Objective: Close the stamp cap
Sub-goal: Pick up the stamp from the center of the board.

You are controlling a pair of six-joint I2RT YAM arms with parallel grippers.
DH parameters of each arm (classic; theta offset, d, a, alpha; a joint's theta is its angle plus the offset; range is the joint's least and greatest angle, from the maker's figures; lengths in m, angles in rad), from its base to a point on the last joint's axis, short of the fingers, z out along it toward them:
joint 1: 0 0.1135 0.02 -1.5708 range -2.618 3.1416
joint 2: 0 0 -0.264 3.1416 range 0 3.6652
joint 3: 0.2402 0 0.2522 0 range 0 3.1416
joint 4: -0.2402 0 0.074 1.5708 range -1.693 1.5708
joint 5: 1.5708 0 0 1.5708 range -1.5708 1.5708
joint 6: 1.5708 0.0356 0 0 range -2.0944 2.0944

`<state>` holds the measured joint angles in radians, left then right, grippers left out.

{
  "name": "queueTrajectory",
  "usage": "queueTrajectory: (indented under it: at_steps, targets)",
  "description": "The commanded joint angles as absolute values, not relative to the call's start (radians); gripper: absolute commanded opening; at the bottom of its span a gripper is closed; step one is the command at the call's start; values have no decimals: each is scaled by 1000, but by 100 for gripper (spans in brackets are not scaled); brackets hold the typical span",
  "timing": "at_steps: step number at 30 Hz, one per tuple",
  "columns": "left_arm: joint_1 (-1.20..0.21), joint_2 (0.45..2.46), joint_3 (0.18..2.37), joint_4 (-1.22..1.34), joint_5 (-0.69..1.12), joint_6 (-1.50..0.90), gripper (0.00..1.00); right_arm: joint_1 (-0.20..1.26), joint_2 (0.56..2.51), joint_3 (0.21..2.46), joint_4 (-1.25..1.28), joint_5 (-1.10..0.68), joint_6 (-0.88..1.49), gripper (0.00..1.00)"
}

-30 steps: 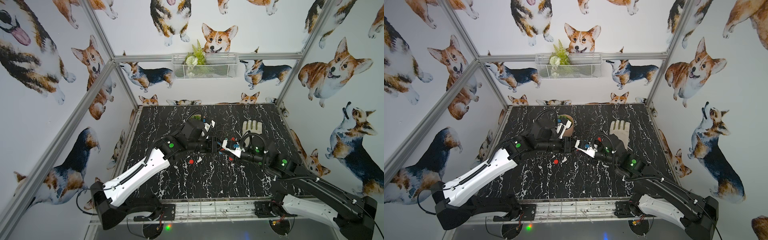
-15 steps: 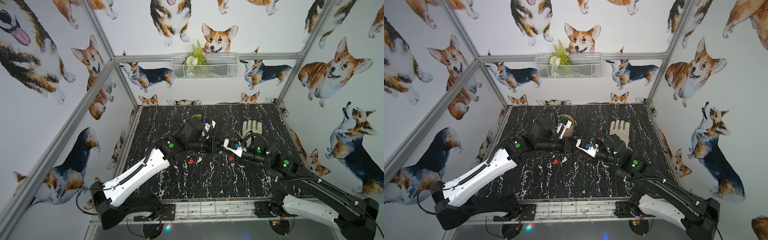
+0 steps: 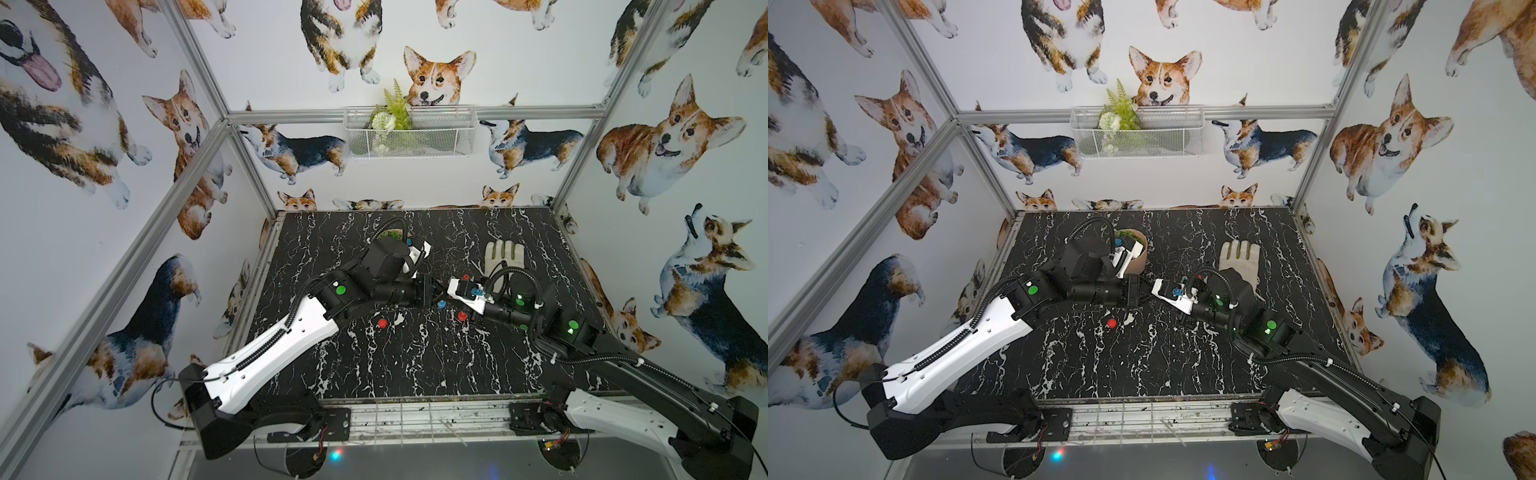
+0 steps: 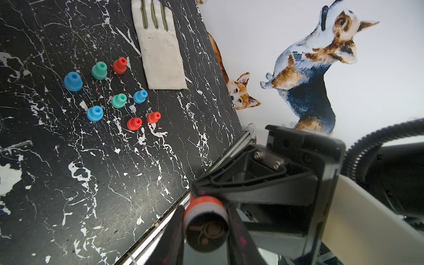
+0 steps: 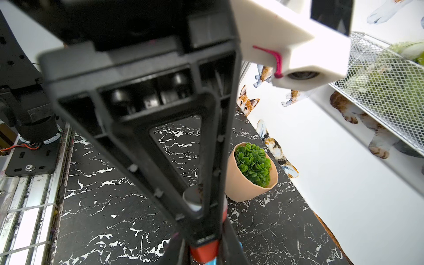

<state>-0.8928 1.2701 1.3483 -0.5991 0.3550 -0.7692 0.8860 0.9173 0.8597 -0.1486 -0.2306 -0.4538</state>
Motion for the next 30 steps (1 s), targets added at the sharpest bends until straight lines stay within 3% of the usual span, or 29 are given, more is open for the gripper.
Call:
queueTrajectory:
  at_steps: [1,12,22,30]
  targets:
    - [-894,1276,1356,-594,350,-763,35,896,924,877,-117,-317,-477,8]
    - [-894,1251,1382,-595,332,-729,20,916,912,902,-113,-290,-487,15]
    - [-868,1162,1394,-490,406,-753,15,919,833,923,-44,-287,-463,45]
    - [-859,1105,1390,-361,534,-777,11,918,766,926,103,-353,-399,50]
